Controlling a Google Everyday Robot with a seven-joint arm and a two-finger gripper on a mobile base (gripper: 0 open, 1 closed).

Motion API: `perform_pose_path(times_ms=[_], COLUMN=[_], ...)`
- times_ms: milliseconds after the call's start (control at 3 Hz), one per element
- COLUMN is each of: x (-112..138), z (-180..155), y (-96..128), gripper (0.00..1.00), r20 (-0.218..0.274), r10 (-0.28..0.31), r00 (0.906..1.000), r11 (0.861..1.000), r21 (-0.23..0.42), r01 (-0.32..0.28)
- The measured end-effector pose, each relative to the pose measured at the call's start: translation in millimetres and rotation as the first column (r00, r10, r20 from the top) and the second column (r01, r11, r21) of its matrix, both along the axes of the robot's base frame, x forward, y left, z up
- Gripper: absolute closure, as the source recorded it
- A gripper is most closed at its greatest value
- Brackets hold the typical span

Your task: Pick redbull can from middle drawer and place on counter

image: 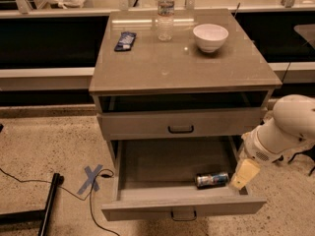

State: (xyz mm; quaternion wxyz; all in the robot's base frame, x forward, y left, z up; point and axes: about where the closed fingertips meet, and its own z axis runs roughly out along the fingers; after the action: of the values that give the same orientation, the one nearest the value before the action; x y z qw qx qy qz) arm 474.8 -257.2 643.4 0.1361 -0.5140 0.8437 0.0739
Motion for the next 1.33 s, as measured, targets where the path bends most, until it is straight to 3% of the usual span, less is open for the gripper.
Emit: perform_pose_path(times_ms=[333, 667, 1000, 1333], x=[0.0, 11.9, 46.1, 42.6], z=[-0.1, -36.2, -68.2, -89.8], y=[0.0, -0.2, 9.2, 3.6], gripper=[0.00, 0.00, 0.00, 0.00], r20=[0.000, 0.012, 0.138, 0.196], r10=[0.000, 0.058, 0.050, 0.033], r00=[1.0000, 0.9983, 0.9892, 0.9800], r11=[1.000, 0.997, 0.968, 0.932], r21=[0.000, 0.044, 0.239, 0.348], r01=[0.000, -0.058, -0.082, -0.101])
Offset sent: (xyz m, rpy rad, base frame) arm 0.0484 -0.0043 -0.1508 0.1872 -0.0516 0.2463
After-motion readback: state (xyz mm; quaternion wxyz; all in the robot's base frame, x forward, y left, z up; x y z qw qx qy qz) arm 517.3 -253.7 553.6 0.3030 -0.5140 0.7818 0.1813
